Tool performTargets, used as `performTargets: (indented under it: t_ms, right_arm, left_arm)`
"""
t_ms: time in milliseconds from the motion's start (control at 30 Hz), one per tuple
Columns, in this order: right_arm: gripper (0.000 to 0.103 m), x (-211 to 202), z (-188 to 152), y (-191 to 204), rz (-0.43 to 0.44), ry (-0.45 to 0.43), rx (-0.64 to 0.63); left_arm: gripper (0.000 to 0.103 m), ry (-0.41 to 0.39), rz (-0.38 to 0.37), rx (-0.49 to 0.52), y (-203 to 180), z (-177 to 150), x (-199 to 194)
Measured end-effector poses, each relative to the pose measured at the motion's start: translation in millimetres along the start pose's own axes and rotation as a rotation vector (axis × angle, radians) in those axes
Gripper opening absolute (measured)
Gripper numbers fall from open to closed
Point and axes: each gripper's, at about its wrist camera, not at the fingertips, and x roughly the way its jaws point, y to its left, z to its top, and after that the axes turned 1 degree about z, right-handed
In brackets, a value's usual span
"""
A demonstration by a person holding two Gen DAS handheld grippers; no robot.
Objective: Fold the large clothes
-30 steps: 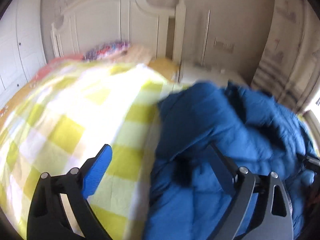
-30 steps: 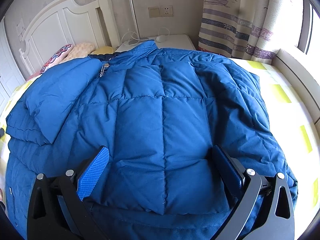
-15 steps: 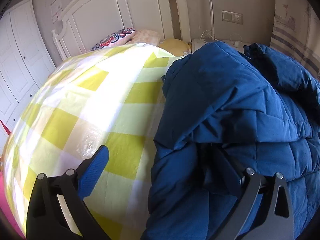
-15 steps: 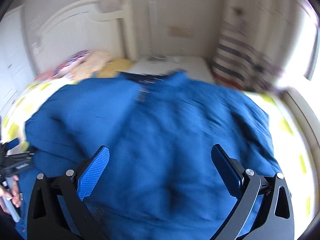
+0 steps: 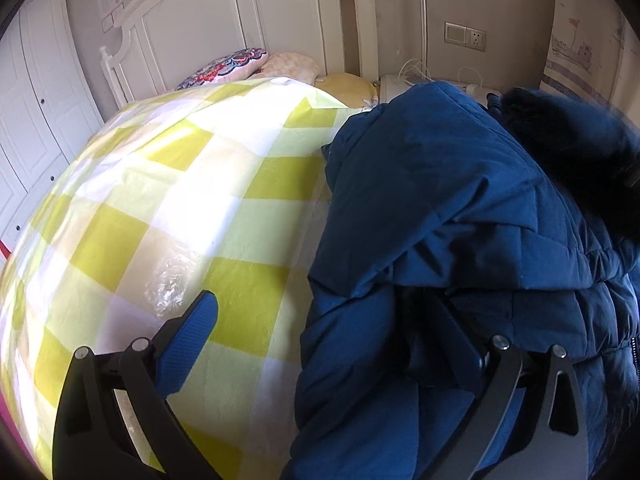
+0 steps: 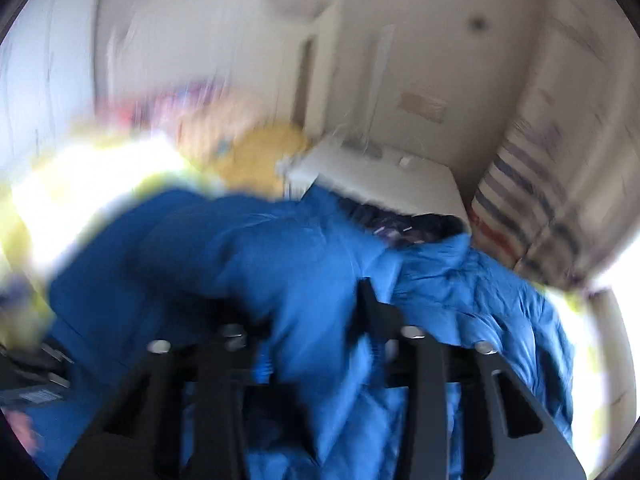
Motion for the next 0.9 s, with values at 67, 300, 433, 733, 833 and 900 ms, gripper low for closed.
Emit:
performTargets:
  t_ms: [67, 300, 433, 733, 833, 900]
  right_arm:
    - [0.031, -33, -5, -49, 0.061, -0.078, 0.206]
    - [0.031, -44, -104, -189, 0.089, 0.026, 0.717]
    - [0.031, -42, -120, -198, 0.156, 0.018, 0.769]
    - [0.076, -22, -93, -182, 0.185, 0.067, 0.724]
    - [0.076, -10, -82, -182, 0.166, 0.055, 0.743]
    - [0.075, -3, -74, -182, 0.158, 0.048, 0.746]
  left_arm:
    - [0.101, 0.006, -0.017, -0.011, 3, 0, 1]
    - [0.101, 0.012, -0.031, -0.021, 3, 0, 2]
    - [0.101, 0.010, -0.030, -0.021, 2, -1, 1]
    - [0.101, 0.014, -0.035, -0.024, 3, 0, 2]
    - [0.101, 0.014, -0.035, -0.024, 3, -1, 2]
    - [0.101, 0.014, -0.034, -0.024, 4, -1, 2]
